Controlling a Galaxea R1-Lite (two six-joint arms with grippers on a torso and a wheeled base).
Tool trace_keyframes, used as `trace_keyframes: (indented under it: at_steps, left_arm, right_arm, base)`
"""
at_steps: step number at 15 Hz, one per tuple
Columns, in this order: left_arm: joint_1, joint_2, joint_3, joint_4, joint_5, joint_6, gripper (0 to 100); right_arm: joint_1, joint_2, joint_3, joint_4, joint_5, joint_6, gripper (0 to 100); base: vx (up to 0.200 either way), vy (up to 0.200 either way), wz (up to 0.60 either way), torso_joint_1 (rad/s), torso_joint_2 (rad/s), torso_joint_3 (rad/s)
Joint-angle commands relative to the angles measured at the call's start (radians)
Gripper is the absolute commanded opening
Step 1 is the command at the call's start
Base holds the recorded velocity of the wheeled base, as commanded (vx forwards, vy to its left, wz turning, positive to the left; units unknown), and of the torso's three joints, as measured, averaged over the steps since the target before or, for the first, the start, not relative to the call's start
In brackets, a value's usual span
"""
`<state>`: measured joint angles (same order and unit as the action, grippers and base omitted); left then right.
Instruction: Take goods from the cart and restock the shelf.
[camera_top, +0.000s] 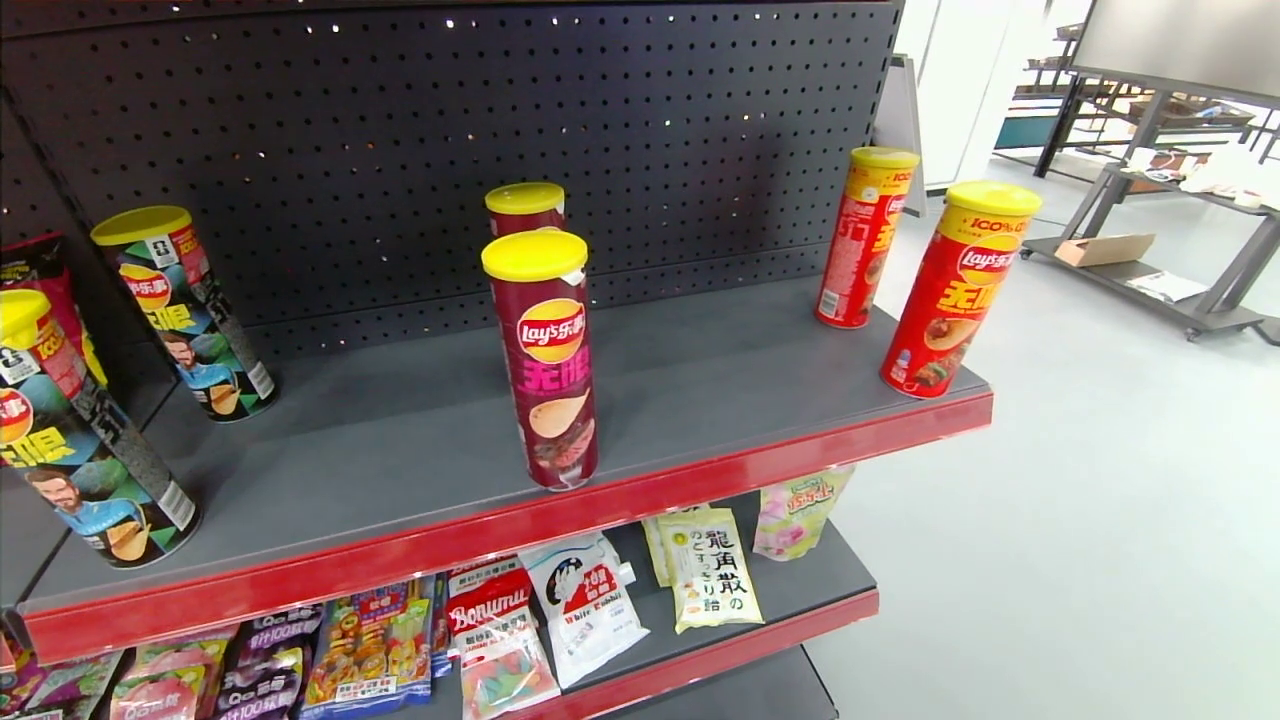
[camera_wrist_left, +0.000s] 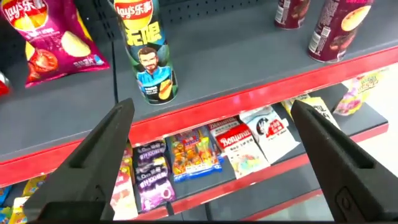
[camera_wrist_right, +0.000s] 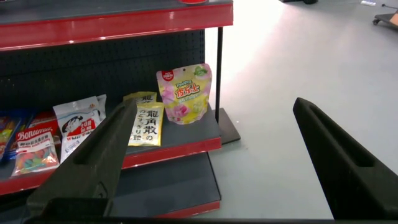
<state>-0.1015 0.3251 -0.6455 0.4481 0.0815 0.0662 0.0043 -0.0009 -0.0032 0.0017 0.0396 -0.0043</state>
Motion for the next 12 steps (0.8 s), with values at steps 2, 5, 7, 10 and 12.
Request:
trace_keyframes:
  at_steps: [2, 5, 7, 10, 12]
  left_arm:
    - [0.000, -0.014, 0.003, 0.000, 0.001, 0.030, 100]
    - [0.000, -0.028, 0.020, -0.002, 0.003, 0.040, 100]
    - [-0.001, -0.044, 0.024, 0.001, 0.001, 0.041, 100]
    - [-0.003, -0.054, 0.047, -0.002, -0.003, 0.041, 100]
    - [-0.004, -0.072, 0.069, -0.002, -0.003, 0.043, 100]
  right_arm:
    - [0.000, 0.001, 0.000, 0.000, 0.000, -0.002, 100]
    - [0.000, 0.001, 0.000, 0.000, 0.002, -0.003, 100]
    - [0.000, 0.001, 0.000, 0.000, 0.002, -0.005, 100]
    - [0.000, 0.001, 0.000, 0.000, 0.002, -0.005, 100]
    - [0.000, 0.001, 0.000, 0.000, 0.002, -0.003, 100]
  base:
    - [0.000, 0.000, 0.00, 0.000, 0.00, 0.000]
    - [0.000, 0.000, 0.00, 0.000, 0.00, 0.000]
    - [0.000, 0.000, 0.60, 0.005, 0.00, 0.002]
    - [0.000, 0.000, 0.60, 0.007, 0.00, 0.006]
    - [0.000, 0.000, 0.30, -0.001, 0.00, 0.004]
